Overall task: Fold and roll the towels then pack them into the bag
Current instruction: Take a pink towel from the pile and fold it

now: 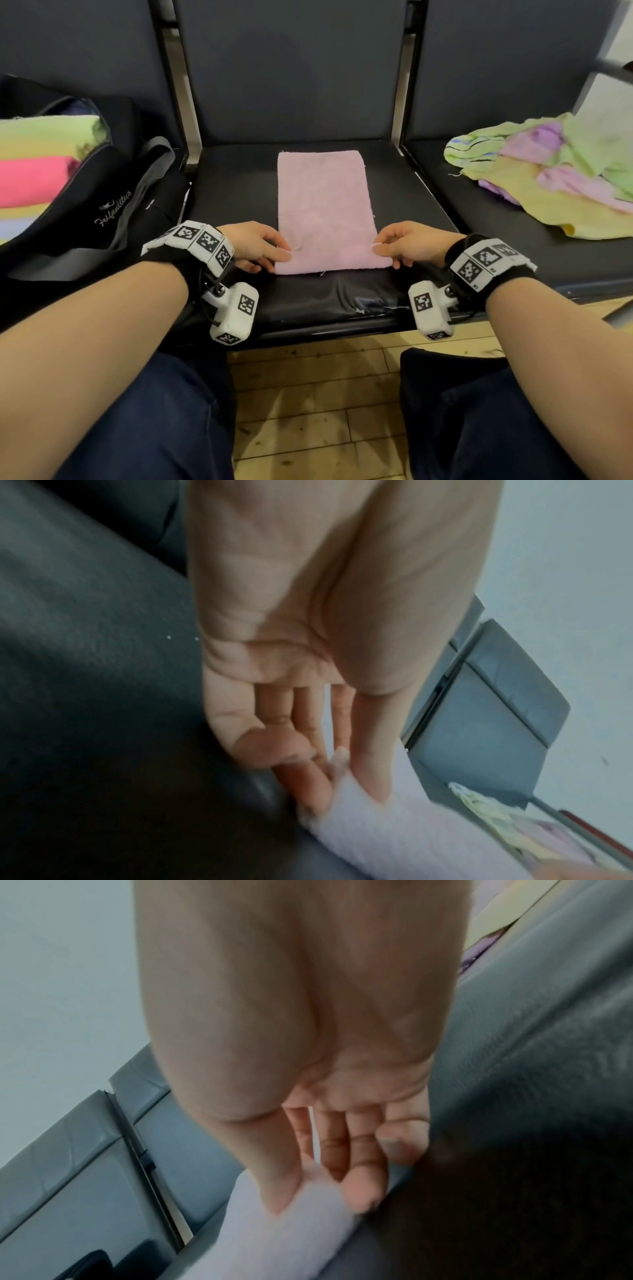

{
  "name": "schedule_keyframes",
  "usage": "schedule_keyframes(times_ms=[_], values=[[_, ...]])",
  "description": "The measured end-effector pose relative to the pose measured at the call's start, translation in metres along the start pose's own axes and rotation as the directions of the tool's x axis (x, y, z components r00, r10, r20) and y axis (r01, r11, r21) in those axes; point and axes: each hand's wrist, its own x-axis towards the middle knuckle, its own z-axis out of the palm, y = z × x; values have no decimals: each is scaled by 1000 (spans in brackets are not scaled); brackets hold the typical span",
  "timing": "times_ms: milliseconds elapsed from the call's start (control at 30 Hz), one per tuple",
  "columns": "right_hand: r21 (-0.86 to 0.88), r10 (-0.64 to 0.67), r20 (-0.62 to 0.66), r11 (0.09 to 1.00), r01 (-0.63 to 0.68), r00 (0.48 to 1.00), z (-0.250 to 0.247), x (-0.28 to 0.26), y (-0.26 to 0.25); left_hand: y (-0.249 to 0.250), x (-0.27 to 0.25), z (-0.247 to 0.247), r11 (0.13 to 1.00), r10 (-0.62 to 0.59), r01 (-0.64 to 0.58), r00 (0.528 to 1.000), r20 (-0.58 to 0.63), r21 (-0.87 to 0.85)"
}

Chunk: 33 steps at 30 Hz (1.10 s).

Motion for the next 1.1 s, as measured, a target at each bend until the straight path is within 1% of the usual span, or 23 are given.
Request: schedule_keyframes(times_ms=[100, 200, 267, 300, 367, 433, 500, 533, 600, 633, 700, 767, 833, 900, 1000, 1100], values=[[-34, 12, -38, 999, -14, 999, 4, 3, 0, 1, 1, 2, 1000, -9, 9, 1000, -3, 24], [-97, 25, -87, 995, -33, 996, 6, 5, -2, 2, 2, 7, 999, -38, 37, 999, -13, -27], [-159, 26, -106, 986, -43, 994, 8, 5, -5, 3, 2, 10, 999, -48, 47, 998, -50, -24], [-201, 20, -110, 979, -42, 994, 10, 5, -7, 3, 4, 10, 999, -28, 29, 996, -83, 17], [-304, 8, -116, 952, -43, 993, 12, 5, -12, 6, 3, 12, 993, 58, -41, 987, -153, 110], [-422, -17, -132, 906, -40, 991, 14, 4, -15, 8, 1, 14, 980, 135, -101, 972, -194, 173], [-483, -98, -161, 875, 8, 982, 14, 3, -14, 8, 1, 16, 962, 178, -120, 956, -233, 244], [-493, -160, -161, 868, 61, 974, 14, 2, -14, 8, 0, 17, 949, 201, -128, 950, -239, 289], [-509, -266, -118, 843, 172, 957, 16, -1, -15, 10, -3, 19, 910, 258, -164, 943, -212, 380], [-503, -279, -96, 842, 195, 955, 16, -4, -15, 12, -5, 20, 887, 293, -190, 937, -193, 421], [-488, -264, -77, 851, 194, 962, 14, -8, -16, 14, -7, 22, 846, 360, -243, 917, -173, 474], [-476, -235, -71, 862, 174, 969, 10, -13, -15, 16, -8, 21, 817, 391, -257, 904, -170, 516], [-446, -203, -49, 881, 161, 978, 7, -17, -14, 18, -7, 20, 792, 374, -230, 915, -152, 566], [-450, -190, -22, 878, 160, 981, 6, -20, -11, 19, -6, 20, 771, 337, -205, 935, -113, 603], [-488, -225, -13, 852, 190, 974, 8, -18, -9, 18, -5, 18, 734, 281, -179, 958, -53, 655], [-507, -229, -19, 841, 188, 973, 10, -17, -8, 14, -4, 15, 704, 249, -173, 968, -12, 689]])
